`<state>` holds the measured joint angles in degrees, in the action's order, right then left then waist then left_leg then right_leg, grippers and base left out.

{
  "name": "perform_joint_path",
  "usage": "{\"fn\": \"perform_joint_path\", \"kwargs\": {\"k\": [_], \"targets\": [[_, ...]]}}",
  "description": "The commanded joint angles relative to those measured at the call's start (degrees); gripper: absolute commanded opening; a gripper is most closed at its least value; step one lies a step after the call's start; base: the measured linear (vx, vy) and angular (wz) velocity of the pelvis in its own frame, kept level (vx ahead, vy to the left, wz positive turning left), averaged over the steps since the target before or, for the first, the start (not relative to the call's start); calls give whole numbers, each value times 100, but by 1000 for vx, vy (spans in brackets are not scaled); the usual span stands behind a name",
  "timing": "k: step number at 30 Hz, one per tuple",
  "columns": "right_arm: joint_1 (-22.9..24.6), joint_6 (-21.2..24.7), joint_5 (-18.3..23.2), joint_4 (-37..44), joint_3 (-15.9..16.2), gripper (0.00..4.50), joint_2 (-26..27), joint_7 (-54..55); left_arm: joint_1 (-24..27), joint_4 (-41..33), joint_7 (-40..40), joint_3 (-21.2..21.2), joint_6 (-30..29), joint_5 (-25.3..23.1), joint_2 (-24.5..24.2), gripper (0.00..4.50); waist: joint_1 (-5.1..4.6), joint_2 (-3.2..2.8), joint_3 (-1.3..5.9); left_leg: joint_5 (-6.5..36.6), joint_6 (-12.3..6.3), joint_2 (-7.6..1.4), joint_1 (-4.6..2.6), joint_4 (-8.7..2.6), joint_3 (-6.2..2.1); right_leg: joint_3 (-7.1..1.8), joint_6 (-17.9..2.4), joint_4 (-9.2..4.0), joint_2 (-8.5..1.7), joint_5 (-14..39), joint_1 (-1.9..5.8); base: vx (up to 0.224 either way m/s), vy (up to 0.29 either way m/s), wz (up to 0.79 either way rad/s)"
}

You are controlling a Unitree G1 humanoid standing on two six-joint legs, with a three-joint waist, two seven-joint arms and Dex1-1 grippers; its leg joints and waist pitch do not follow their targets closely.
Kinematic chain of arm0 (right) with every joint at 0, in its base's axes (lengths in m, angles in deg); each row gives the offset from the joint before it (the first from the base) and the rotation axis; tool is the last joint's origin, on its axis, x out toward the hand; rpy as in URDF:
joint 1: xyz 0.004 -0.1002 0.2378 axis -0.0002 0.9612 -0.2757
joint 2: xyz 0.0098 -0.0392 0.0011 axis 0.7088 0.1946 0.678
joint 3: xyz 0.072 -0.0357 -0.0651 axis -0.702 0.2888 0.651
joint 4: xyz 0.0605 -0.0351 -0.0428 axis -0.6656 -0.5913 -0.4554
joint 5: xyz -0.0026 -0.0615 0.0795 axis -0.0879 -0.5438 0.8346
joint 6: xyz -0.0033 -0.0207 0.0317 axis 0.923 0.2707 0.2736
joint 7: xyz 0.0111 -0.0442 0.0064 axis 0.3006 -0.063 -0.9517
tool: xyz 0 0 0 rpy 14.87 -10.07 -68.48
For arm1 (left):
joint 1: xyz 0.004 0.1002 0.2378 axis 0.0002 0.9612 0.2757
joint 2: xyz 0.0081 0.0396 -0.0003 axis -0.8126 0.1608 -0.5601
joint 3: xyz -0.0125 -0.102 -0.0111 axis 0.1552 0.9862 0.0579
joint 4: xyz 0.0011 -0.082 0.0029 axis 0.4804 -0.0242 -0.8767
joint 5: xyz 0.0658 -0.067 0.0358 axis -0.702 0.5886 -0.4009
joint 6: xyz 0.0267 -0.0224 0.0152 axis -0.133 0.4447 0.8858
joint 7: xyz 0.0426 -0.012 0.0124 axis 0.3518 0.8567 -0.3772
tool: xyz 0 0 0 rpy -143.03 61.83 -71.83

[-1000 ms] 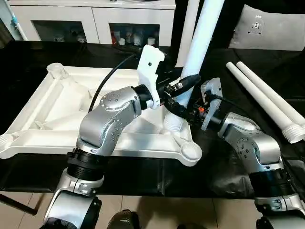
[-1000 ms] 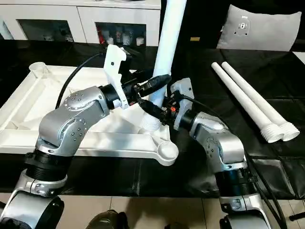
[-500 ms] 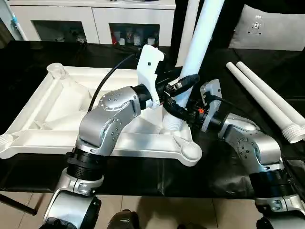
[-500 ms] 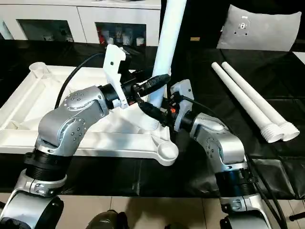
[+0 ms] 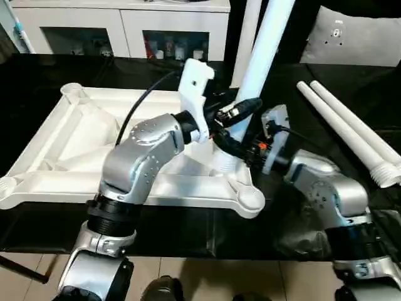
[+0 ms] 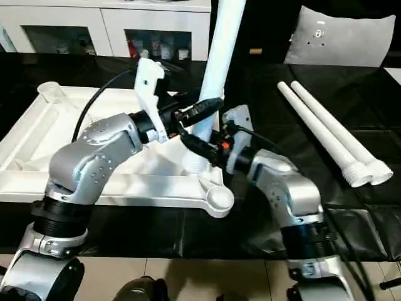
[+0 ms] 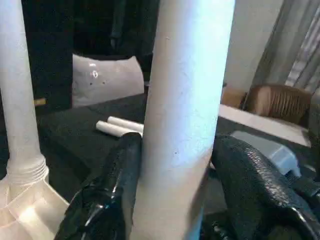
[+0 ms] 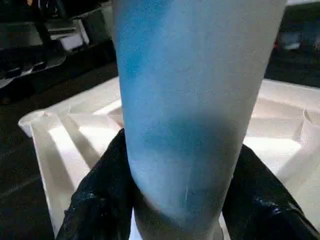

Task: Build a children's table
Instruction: Insert table leg to table base

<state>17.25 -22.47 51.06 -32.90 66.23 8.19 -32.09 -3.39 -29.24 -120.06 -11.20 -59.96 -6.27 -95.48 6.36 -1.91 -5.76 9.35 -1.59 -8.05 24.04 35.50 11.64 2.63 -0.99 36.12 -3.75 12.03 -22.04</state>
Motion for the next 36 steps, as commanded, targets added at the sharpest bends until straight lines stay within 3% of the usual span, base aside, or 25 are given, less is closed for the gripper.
{"fn": "perform_joint_path", "kwargs": {"k": [1, 5, 10, 16, 20, 21, 23, 24, 25, 27, 29, 30, 31, 33, 35, 36], "targets": [[-51, 33, -24, -20, -207, 188, -32, 204, -66, -256, -150, -21, -51, 208, 37, 285, -14, 70, 553, 842, -19, -534, -250, -417, -282, -259, -1240, -395, -573, 708, 170, 0, 0, 0], [-67, 31, -147, -49, -138, 188, -72, 264, -41, -331, -225, 60, -66, 407, 100, 304, -8, 77, 546, 877, 60, -527, -248, -431, -279, -262, -1205, -398, -567, 746, 171, 0, 0, 0], [-21, -120, -168, -36, -160, 188, -24, 296, 57, -589, -481, 287, -308, 1055, 252, 341, -1, 94, 543, 835, 34, -516, -232, -410, -267, -267, -1272, -401, -598, 739, 187, 0, 0, 0], [53, 260, -91, 104, -227, 188, -25, 541, 135, -647, -474, 590, -298, 1385, 284, 401, -24, 80, 526, 927, 31, -513, -242, -429, -272, -269, -1186, -429, -559, 933, 179, 0, 0, 0], [98, 185, -138, 66, -597, 188, 7, 986, 262, -698, -821, 614, -270, 1212, -340, 439, -58, 48, 528, 1104, 211, -517, -271, -467, -282, -270, -1052, -427, -540, 1088, 153, 0, 0, 0], [105, 224, -85, 72, -683, 188, 23, 1053, 299, -716, -895, 592, -262, 1167, -460, 439, -41, 11, 541, 1088, 248, -514, -282, -463, -303, -264, -1012, -411, -538, 1080, 138, 0, 0, 0], [113, 215, -145, 95, -717, 188, -31, 1139, 366, -736, -1022, 516, -208, 1027, -683, 443, -72, 22, 543, 1068, 282, -512, -289, -484, -288, -264, -991, -403, -513, 971, 129, 0, 0, 0], [171, 187, -329, 189, -624, 188, -173, 1174, 476, -760, -1234, 282, -144, 757, -1036, 443, -79, 8, 543, 1076, 316, -508, -293, -485, -283, -267, -990, -404, -515, 940, 131, 0, 0, 0], [173, 187, -335, 192, -621, 188, -178, 1175, 480, -761, -1241, 274, -142, 748, -1048, 443, -86, 11, 536, 1091, 356, -508, -283, -493, -283, -273, -951, -395, -512, 945, 136, 0, 0, 0], [273, 122, -385, 338, -528, 188, -290, 1033, 620, -740, -1495, -129, 93, 269, -1464, 443, -80, 14, 534, 1161, 382, -512, -291, -499, -281, -284, -895, -405, -524, 1009, 133, 0, 0, 0], [399, -360, -603, 515, -468, 188, -344, 1013, 776, -632, -1839, -734, 525, -338, -1950, 443, -69, 17, 537, 1199, 381, -523, -289, -508, -300, -288, -851, -429, -547, 1051, 126, 0, 0, 0], [409, -396, -619, 527, -464, 188, -347, 1013, 786, -625, -1861, -770, 551, -368, -1979, 443, -82, 17, 531, 1283, 421, -525, -285, -519, -296, -294, -773, -412, -537, 1165, 111, 0, 0, 0], [515, -585, -649, 675, -445, 188, -390, 921, 908, -591, -2157, -1152, 803, -626, -2216, 443, -86, 12, 533, 1332, 438, -526, -303, -522, -297, -303, -763, -436, -550, 1221, 103, 0, 0, 0], [558, -636, -651, 731, -447, 188, -399, 907, 956, -580, -2265, -1275, 923, -720, -2284, 426, -103, -10, 537, 1390, 489, -530, -317, -531, -292, -297, -841, -421, -540, 1167, 99, 0, 0, 0], [736, -165, -342, 1032, -441, 188, -549, 660, 1055, -431, -2619, -1739, 1332, -1111, -2491, 409, -104, -4, 522, 1468, 462, -533, -309, -540, -298, -307, -902, -426, -540, 1138, 121, 0, 0, 0], [799, -200, -268, 1086, -438, 188, -583, 508, 1063, -382, -2678, -1838, 1381, -1185, -2525, 405, -102, -5, 522, 1503, 463, -534, -307, -540, -295, -308, -903, -417, -542, 1150, 121, 0, 0, 0]]}}
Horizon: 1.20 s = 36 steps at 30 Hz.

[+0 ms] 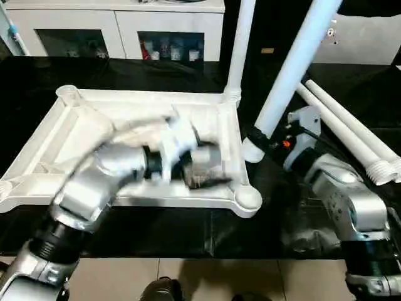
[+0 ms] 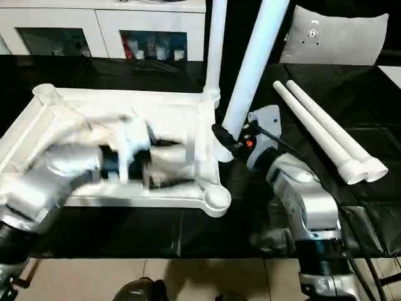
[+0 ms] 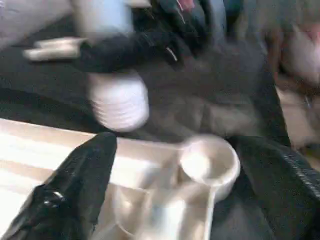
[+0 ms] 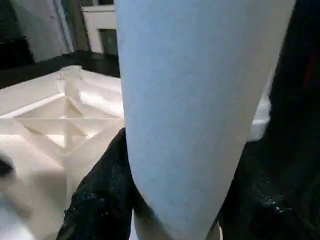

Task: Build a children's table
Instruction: Insert table leg to table base

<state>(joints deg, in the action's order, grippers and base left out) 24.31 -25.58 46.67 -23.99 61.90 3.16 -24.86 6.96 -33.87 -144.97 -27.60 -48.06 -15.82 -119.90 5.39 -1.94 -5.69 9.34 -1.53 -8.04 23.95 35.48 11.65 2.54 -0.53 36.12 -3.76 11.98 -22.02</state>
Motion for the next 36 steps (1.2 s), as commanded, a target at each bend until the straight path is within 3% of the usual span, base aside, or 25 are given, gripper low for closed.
{"fn": "perform_joint_path", "kwargs": {"k": [1, 4, 5, 9, 10, 11, 13, 20, 25, 36], "targets": [[149, 135, 251, 227, 10, 188, -133, -378, 33, 125, -231, -256, 199, -255, -89, 397, -9, -16, 522, 1548, 466, -535, -303, -535, -293, -297, -964, -414, -550, 1173, 116, 0, 0, 0], [320, 152, 380, 277, -3, 188, -233, -638, 34, 368, -284, -370, 306, -351, -25, 366, -11, -5, 525, 1564, 440, -531, -290, -518, -294, -297, -1061, -420, -571, 1157, 128, 0, 0, 0], [432, 175, 582, 265, -138, 188, -214, -742, 8, 687, -321, -492, 500, -503, -1, 361, -13, -43, 523, 1594, 420, -525, -288, -510, -298, -299, -1105, -441, -581, 1211, 122, 0, 0, 0], [580, 182, 691, 286, -209, 188, -299, -884, -67, 1235, -477, -673, 932, -832, -39, 326, -23, -24, 525, 1713, 407, -530, -292, -515, -310, -297, -1099, -462, -585, 1393, 118, 0, 0, 0], [586, 191, 704, 293, -218, 188, -309, -901, -91, 1312, -500, -683, 963, -857, -37, 319, -17, -59, 521, 1738, 438, -539, -305, -515, -316, -297, -1106, -450, -590, 1419, 103, 0, 0, 0], [598, 256, 775, 312, -244, 188, -323, -948, -140, 1476, -565, -697, 1006, -885, -33, 309, -26, -36, 520, 1779, 440, -535, -300, -518, -312, -296, -1122, -457, -589, 1449, 106, 0, 0, 0], [604, 316, 845, 324, -270, 188, -330, -990, -179, 1604, -621, -702, 1030, -897, -26, 303, -19, -61, 519, 1793, 422, -533, -311, -510, -312, -294, -1158, -458, -593, 1467, 90, 0, 0, 0], [640, 325, 1056, 324, -277, 188, -391, -1212, -303, 2111, -706, -572, 1228, -882, 172, 255, -5, -56, 547, 1672, 328, -538, -296, -492, -301, -291, -1218, -452, -612, 1335, 102, 0, 0, 0], [639, 296, 1002, 244, -255, 188, -392, -1265, -297, 2160, -769, -509, 1242, -829, 230, 222, -4, -52, 542, 1675, 304, -546, -288, -499, -310, -283, -1229, -456, -615, 1412, 101, 0, 0, 0], [597, 159, 832, 161, -74, 188, -466, -1348, -347, 2478, -829, -604, 1594, -1243, 161, 115, -6, -35, 535, 1713, 308, -554, -292, -508, -314, -292, -1173, -475, -621, 1519, 88, 0, 0, 0]]}}
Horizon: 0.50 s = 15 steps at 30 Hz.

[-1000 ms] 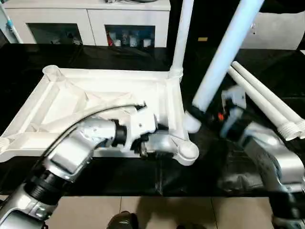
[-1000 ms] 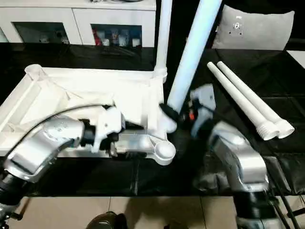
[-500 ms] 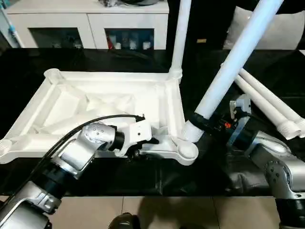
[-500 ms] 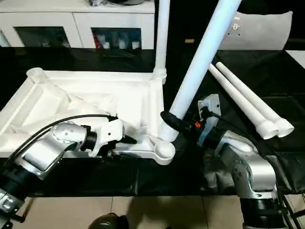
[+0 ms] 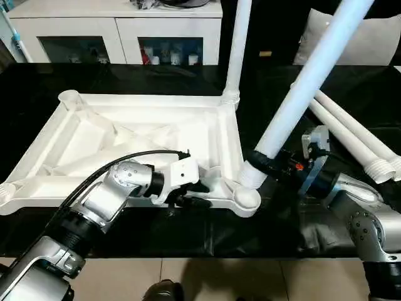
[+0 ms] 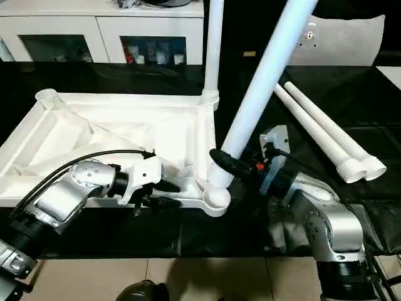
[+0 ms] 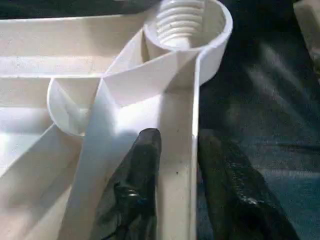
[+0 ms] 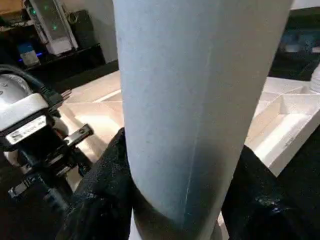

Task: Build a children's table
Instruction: Insert table leg to table base

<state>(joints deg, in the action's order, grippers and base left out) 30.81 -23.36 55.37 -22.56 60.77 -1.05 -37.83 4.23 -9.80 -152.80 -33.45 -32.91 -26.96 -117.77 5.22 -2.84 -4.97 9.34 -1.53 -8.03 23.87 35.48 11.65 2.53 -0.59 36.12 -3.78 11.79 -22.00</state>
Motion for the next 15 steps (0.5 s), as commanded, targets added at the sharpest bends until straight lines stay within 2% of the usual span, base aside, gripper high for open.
{"fn": "perform_joint_path", "kwargs": {"k": [1, 8, 11, 15], "targets": [[-56, -65, -61, 21, 60, 188, -53, -58, -77, 89, -53, -23, 102, -154, -51, 105, 13, 54, 461, 1730, 312, -553, -284, -508, -314, -292, -1167, -475, -624, 1577, 85, 0, 0, 0], [-64, 34, -88, 67, 167, 188, -86, -103, -84, 107, -84, -7, 138, -186, -36, 39, 11, 55, 452, 1880, 357, -559, -296, -513, -325, -295, -1128, -493, -633, 1801, 71, 0, 0, 0], [-88, 129, -120, 125, 326, 188, -165, -192, -76, 202, -102, 71, 87, -200, 34, 15, 11, 58, 450, 1883, 355, -553, -292, -510, -324, -295, -1124, -500, -639, 1830, 70, 0, 0, 0], [-160, 69, -283, 43, 447, 188, -204, -181, -124, 435, 102, 179, -122, -200, 174, 2, 4, 49, 432, 1965, 394, -557, -291, -519, -333, -297, -1109, -506, -637, 1925, 60, 0, 0, 0]]}}
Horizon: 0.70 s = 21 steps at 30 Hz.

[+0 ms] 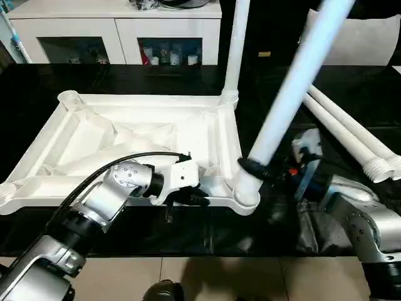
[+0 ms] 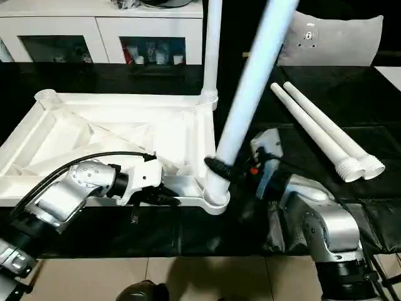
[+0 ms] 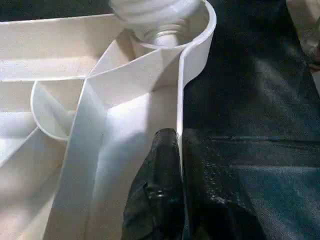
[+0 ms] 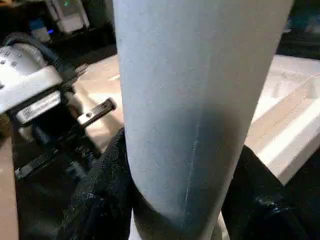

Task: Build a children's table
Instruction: Insert table leg to table base

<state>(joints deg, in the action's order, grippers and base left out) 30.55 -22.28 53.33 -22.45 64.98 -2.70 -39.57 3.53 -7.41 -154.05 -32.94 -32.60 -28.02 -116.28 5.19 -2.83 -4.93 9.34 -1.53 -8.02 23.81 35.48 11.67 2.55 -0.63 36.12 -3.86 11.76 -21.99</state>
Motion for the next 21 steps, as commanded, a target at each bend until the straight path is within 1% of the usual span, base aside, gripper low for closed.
{"fn": "perform_joint_path", "kwargs": {"k": [1, 2, 3, 4, 5, 6, 7, 8, 10, 11, 13, 14, 16, 20, 21], "targets": [[-184, -81, -140, -45, 21, 188, -20, 47, -90, 287, 383, 210, -226, -75, 107, 2, 7, 54, 430, 1989, 406, -559, -291, -520, -333, -297, -1108, -508, -627, 1943, 53, 0, 0, 0], [-246, -137, -201, -142, 8, 188, 2, 104, -133, 379, 535, 295, -290, -52, 190, 0, -7, 71, 419, 2036, 421, -548, -298, -513, -329, -298, -1127, -510, -633, 1999, 45, 0, 0, 0], [-309, -188, -256, -243, -6, 188, 24, 159, -169, 446, 627, 347, -311, -41, 243, 0, -5, 72, 418, 2085, 428, -543, -308, -498, -334, -298, -1122, -531, -655, 2109, 44, 0, 0, 0], [-428, -267, -335, -435, -10, 188, 50, 212, -205, 499, 594, 333, -187, -66, 242, 0, -9, 75, 420, 2105, 440, -537, -304, -492, -347, -289, -1100, -538, -668, 2195, 45, 0, 0, 0], [-437, -274, -340, -448, -8, 188, 51, 213, -206, 499, 582, 328, -171, -70, 238, 0, -29, 88, 417, 2080, 428, -532, -274, -504, -358, -281, -1079, -532, -667, 2190, 74, 0, 0, 0], [-460, -298, -361, -486, 9, 188, 46, 198, -192, 480, 504, 311, -114, -52, 222, 0, -35, 82, 422, 2021, 404, -544, -245, -535, -363, -268, -1022, -521, -654, 2119, 98, 0, 0, 0], [-492, -290, -353, -508, 63, 188, 19, 135, -174, 442, 394, 292, -70, -38, 201, 0, -48, 98, 395, 2045, 387, -546, -246, -547, -355, -270, -1004, -534, -644, 2110, 71, 0, 0, 0], [-531, -263, -342, -522, 144, 188, -19, 41, -147, 393, 236, 267, 5, -21, 178, 0, -52, 91, 416, 2025, 358, -548, -283, -539, -339, -280, -1059, -524, -635, 1907, 60, 0, 0, 0], [-549, -245, -349, -528, 181, 188, -27, -1, -136, 373, 168, 254, 13, -19, 168, 0, -48, 95, 421, 1937, 304, -544, -279, -527, -324, -289, -1109, -520, -639, 1751, 70, 0, 0, 0], [-584, -185, -390, -568, 265, 188, -39, -87, -132, 366, 84, 238, 73, -58, 164, 0, -38, 103, 425, 1734, 206, -549, -262, -521, -312, -293, -1161, -500, -641, 1527, 88, 0, 0, 0], [-620, -198, -508, -660, 385, 187, -68, -162, -158, 412, 98, 249, 78, -55, 183, 0, -31, 105, 437, 1558, 130, -545, -256, -508, -298, -281, -1242, -474, -630, 1302, 99, 0, 0, 0], [-648, -264, -596, -756, 442, 187, -72, -170, -183, 454, 102, 256, 110, -51, 186, 0, -24, 101, 431, 1511, 101, -547, -254, -508, -289, -279, -1265, -472, -622, 1253, 95, 0, 0, 0], [-663, -304, -638, -805, 455, 187, -66, -152, -193, 469, 93, 259, 127, -49, 184, 0, -18, 99, 428, 1545, 109, -548, -263, -513, -284, -276, -1264, -472, -614, 1299, 89, 0, 0, 0], [-716, -348, -736, -990, 535, 187, -87, -152, -208, 495, -23, 267, 224, -65, 163, 0, -23, 103, 404, 1788, 202, -555, -279, -529, -299, -284, -1217, -506, -632, 1658, 84, 0, 0, 0], [-722, -358, -752, -1029, 546, 187, -88, -150, -208, 493, -40, 274, 225, -70, 160, 0, -35, 130, 377, 1895, 219, -552, -289, -534, -301, -291, -1183, -526, -635, 1838, 66, 0, 0, 0]]}}
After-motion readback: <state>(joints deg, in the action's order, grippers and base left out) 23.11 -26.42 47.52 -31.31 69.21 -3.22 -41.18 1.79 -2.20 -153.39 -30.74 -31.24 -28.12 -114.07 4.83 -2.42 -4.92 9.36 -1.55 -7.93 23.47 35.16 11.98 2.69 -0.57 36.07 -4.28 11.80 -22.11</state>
